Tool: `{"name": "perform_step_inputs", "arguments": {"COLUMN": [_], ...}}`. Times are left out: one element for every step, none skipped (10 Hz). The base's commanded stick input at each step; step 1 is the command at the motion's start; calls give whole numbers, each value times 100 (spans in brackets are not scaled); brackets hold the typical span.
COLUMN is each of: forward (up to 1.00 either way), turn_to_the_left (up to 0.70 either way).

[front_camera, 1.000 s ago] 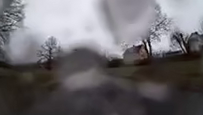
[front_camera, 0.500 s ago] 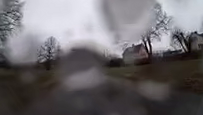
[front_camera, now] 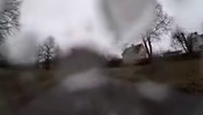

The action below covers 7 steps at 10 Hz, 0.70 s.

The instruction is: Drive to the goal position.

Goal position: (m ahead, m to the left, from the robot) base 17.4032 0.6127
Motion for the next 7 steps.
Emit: {"name": "perform_step_inputs", "arguments": {"forward": [85, 85, 85, 85, 85, 85, 85], "turn_to_the_left": [34, 34, 18, 0, 0, 0, 0]}}
